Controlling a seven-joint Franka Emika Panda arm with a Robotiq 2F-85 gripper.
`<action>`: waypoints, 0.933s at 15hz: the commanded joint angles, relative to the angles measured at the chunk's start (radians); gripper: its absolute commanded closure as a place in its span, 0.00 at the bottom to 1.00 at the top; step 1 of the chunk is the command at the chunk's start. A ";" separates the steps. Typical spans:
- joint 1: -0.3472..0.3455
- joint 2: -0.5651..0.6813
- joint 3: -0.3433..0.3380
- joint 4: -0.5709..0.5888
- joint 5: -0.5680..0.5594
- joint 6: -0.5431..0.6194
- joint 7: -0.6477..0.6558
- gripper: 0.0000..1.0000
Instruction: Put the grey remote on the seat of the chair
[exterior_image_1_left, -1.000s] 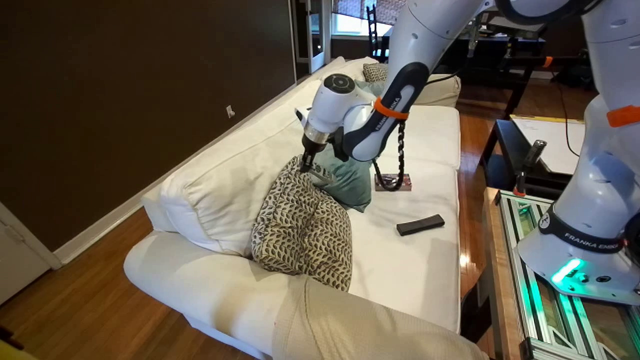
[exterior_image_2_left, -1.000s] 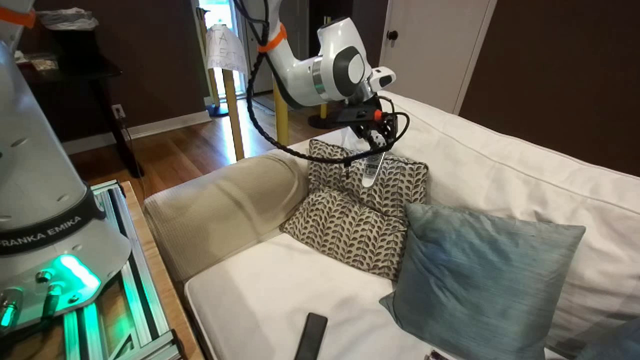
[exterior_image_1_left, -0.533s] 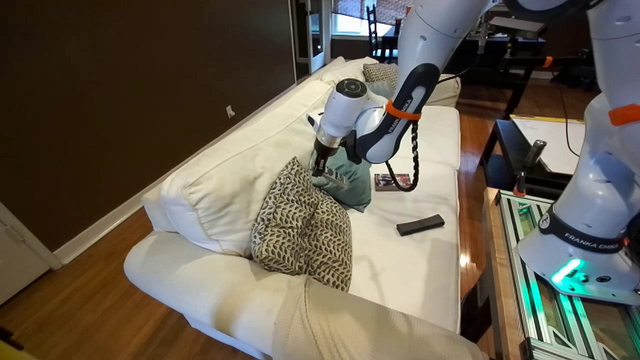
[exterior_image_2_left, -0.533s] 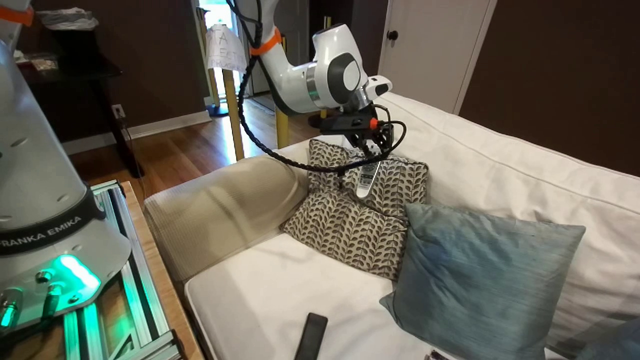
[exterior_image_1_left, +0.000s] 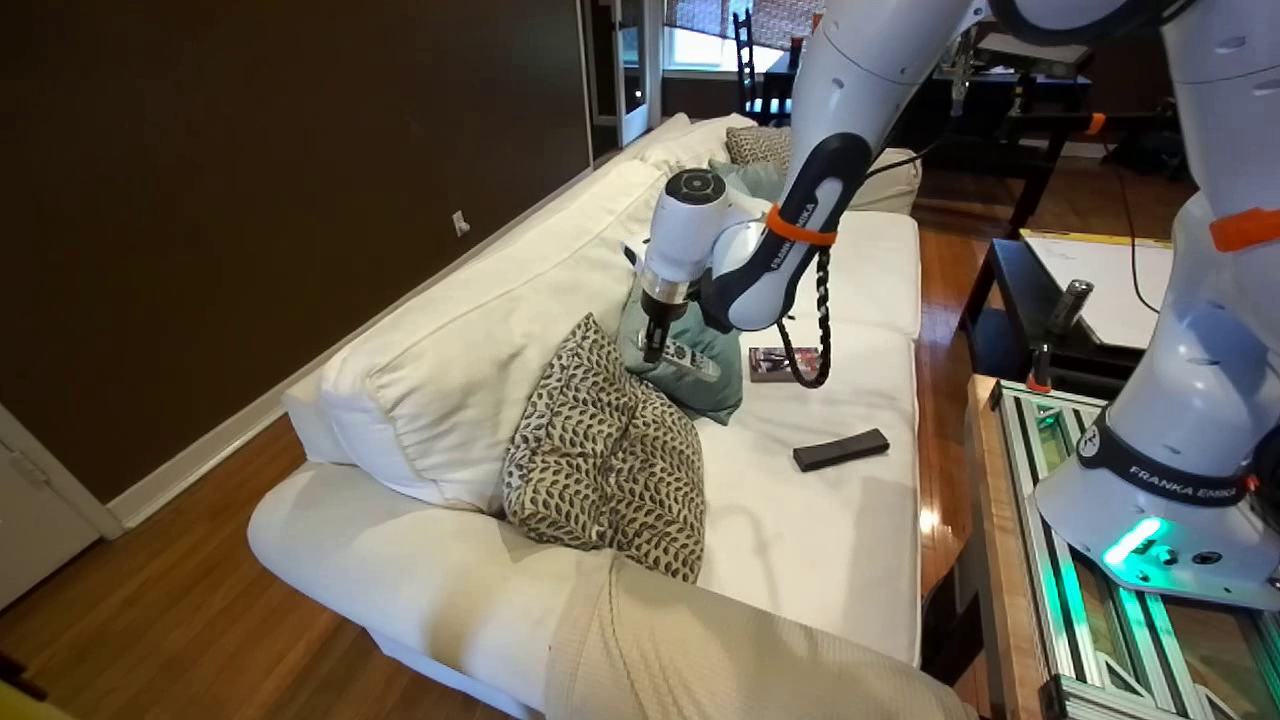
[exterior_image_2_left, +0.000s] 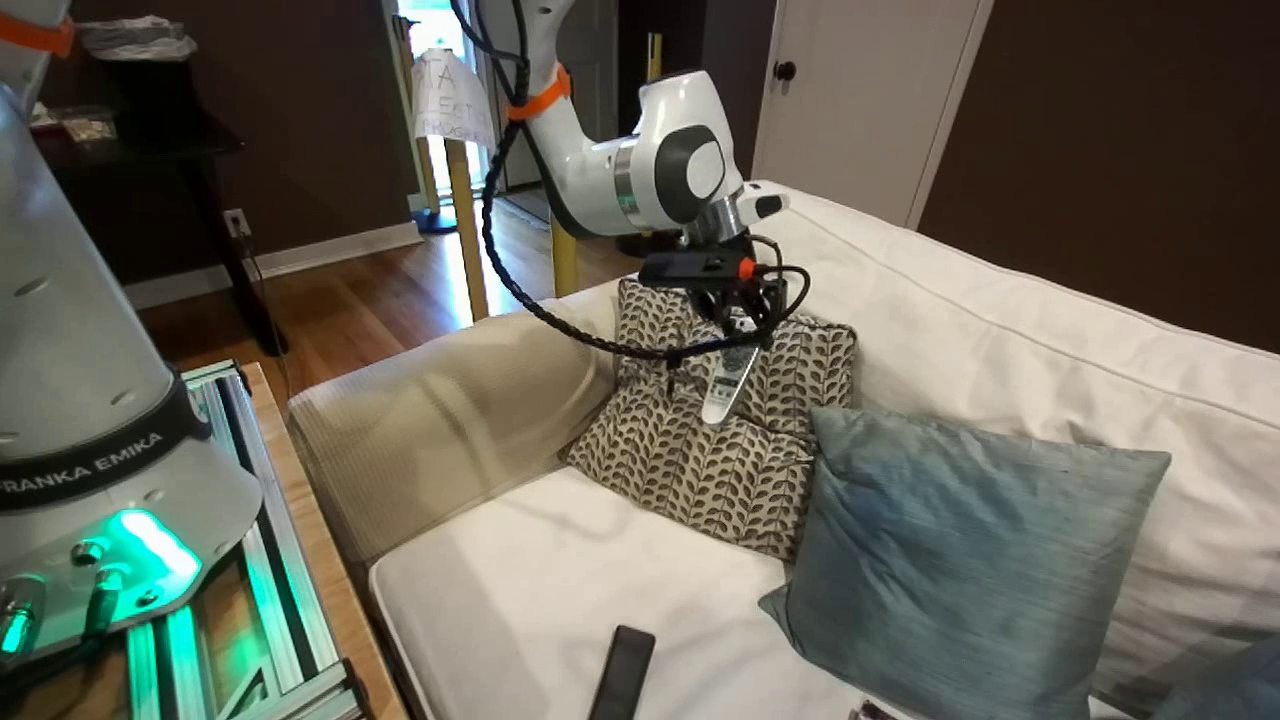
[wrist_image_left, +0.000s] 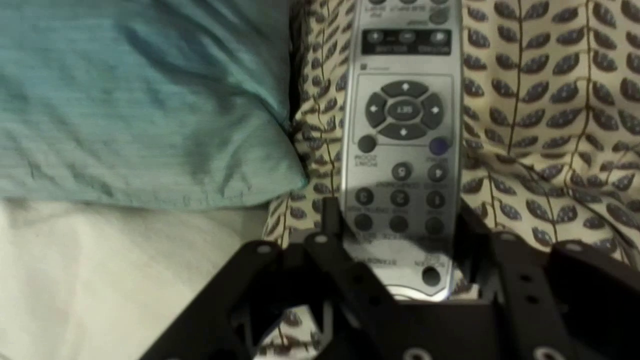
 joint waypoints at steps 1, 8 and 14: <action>-0.067 0.066 0.041 0.045 0.102 -0.129 -0.073 0.71; -0.158 0.179 0.060 0.106 0.103 -0.134 -0.220 0.71; -0.160 0.262 0.034 0.108 0.056 -0.067 -0.323 0.71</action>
